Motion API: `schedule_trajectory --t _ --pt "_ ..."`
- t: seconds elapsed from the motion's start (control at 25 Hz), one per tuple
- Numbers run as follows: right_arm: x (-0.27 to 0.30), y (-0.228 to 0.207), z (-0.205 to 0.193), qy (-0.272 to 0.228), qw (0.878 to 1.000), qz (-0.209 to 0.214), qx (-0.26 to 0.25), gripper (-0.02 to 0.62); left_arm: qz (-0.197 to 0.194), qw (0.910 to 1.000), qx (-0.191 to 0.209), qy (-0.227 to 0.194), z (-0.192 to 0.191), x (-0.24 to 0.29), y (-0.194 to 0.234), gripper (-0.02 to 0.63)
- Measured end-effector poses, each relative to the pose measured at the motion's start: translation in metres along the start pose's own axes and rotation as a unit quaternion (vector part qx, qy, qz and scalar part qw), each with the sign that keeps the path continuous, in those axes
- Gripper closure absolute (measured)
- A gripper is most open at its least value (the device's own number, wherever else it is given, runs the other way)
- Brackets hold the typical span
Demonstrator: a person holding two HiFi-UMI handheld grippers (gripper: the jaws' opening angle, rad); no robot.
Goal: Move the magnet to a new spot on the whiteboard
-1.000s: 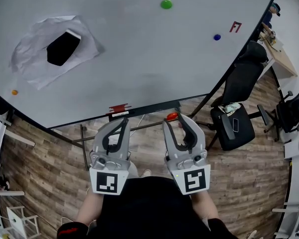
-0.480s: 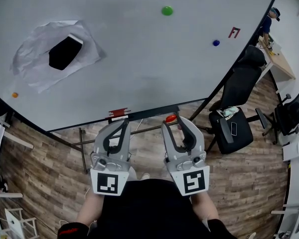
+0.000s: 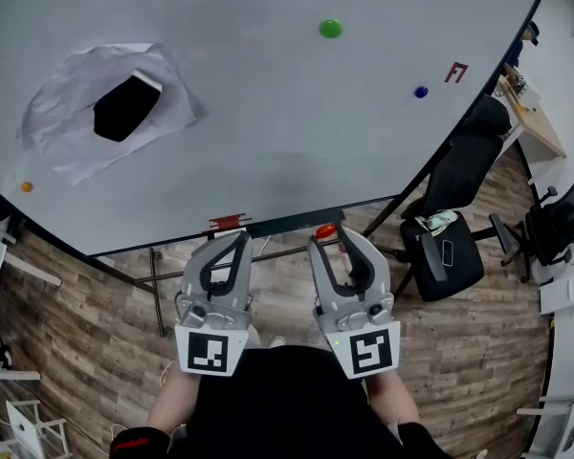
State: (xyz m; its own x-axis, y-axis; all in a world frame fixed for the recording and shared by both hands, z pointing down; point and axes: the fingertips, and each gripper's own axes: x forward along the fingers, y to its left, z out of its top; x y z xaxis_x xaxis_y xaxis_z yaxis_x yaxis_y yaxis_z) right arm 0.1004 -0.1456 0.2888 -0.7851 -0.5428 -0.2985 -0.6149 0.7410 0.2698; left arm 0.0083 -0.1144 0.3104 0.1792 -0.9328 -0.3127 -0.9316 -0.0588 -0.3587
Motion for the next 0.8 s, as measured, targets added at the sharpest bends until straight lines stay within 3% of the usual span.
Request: schedule_trajectory --t 0.8 --pt "0.06 -0.007 -0.018 0.014 1.0 -0.007 -0.014 0.468 -0.014 0.9996 -0.022 0.009 -0.042 0.038 0.044 0.604"
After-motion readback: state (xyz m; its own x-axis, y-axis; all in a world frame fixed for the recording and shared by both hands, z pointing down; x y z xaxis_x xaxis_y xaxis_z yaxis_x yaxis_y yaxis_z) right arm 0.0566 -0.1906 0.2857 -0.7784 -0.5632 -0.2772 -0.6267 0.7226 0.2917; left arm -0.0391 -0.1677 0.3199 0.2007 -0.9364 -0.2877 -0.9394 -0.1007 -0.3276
